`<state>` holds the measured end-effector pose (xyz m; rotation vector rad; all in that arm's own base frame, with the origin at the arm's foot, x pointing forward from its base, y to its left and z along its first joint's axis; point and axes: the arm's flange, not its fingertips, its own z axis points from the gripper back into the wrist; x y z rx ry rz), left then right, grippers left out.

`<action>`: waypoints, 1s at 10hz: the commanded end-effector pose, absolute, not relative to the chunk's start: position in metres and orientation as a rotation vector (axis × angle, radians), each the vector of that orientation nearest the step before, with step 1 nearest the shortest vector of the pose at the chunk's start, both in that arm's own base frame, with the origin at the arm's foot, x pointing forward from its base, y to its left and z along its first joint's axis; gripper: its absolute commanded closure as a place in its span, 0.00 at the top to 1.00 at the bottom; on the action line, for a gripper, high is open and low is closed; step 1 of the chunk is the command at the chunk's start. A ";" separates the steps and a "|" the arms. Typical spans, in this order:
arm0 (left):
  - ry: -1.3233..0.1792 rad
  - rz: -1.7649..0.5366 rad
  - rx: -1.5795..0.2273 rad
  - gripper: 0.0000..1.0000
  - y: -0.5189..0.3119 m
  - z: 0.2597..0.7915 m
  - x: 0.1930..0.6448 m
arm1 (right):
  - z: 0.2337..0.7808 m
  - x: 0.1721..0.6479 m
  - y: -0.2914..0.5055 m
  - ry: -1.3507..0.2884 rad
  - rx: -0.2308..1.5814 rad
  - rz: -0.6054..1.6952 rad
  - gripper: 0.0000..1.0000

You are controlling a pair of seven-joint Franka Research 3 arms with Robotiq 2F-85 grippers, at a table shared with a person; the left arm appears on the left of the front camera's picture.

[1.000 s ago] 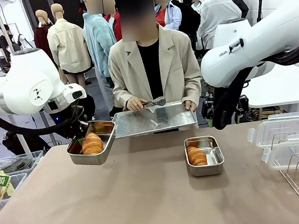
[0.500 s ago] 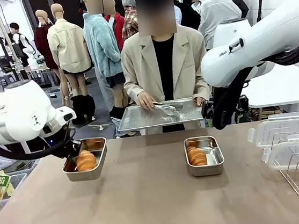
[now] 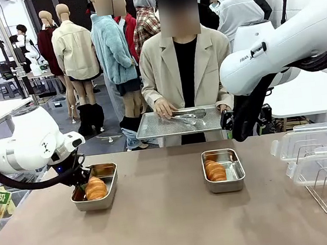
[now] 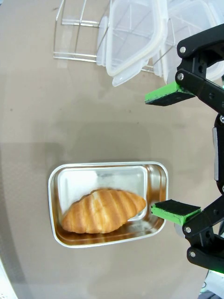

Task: Place the bread in airtight containers.
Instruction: Once an object is inside an Airtight Container , place the container in the center of the table, then pick up one Airtight Container lid and hand it to the human.

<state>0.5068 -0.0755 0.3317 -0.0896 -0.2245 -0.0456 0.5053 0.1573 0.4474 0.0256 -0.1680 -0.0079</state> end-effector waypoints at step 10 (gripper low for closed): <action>-0.304 -0.127 0.030 1.00 -0.029 0.493 0.469 | 0.446 0.506 0.159 -0.177 0.031 -0.025 1.00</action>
